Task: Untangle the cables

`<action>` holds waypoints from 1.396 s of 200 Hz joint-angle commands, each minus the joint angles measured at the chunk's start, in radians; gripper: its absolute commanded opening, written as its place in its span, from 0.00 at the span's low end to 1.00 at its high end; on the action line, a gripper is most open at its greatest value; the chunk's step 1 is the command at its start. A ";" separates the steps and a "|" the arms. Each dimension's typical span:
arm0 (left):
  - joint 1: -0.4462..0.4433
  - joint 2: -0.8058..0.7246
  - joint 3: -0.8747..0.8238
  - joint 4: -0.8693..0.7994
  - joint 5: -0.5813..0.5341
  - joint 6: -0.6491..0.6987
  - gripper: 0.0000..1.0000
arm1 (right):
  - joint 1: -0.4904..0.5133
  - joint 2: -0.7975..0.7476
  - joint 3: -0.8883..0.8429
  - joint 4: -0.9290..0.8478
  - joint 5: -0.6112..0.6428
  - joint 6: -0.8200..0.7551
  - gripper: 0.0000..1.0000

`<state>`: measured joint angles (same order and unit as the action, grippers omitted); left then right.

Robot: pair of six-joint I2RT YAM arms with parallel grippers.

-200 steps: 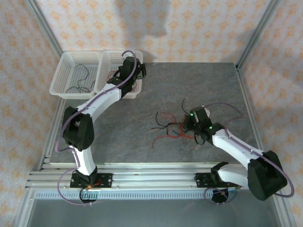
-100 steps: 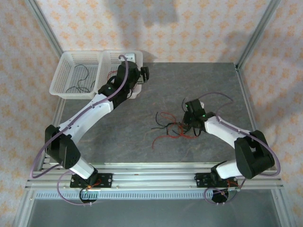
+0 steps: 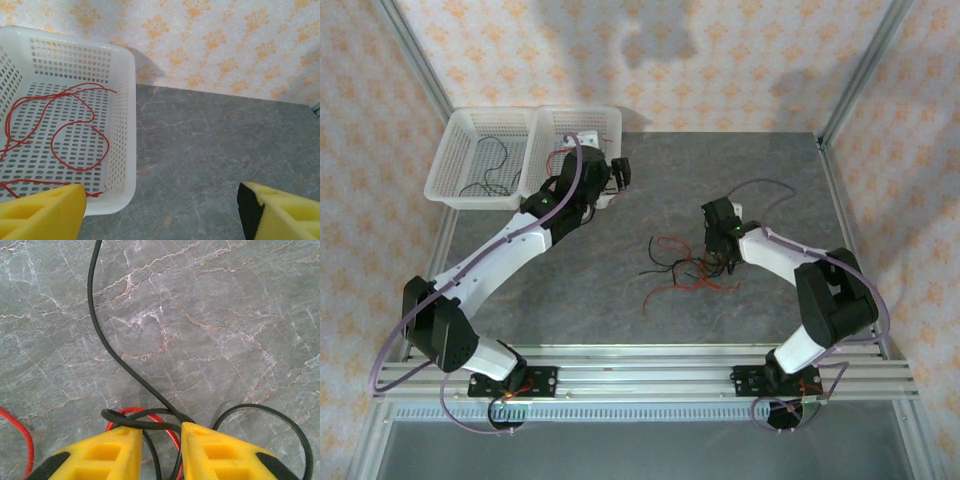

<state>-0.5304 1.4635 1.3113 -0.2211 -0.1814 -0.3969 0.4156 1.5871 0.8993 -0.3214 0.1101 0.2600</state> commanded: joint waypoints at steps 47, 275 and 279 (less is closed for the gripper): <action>-0.004 -0.049 -0.034 -0.011 0.014 -0.034 0.80 | -0.012 0.050 0.040 0.007 0.086 -0.048 0.28; -0.267 -0.137 -0.247 0.180 0.131 0.047 0.78 | -0.016 -0.442 0.205 -0.052 -0.324 -0.102 0.00; -0.280 -0.132 -0.243 0.189 0.133 0.057 0.78 | -0.016 -0.448 0.217 -0.051 -0.340 -0.098 0.00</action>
<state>-0.7490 1.3098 1.0584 -0.1318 -0.0742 -0.4080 0.4046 1.1915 1.0523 -0.3264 -0.0978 0.1455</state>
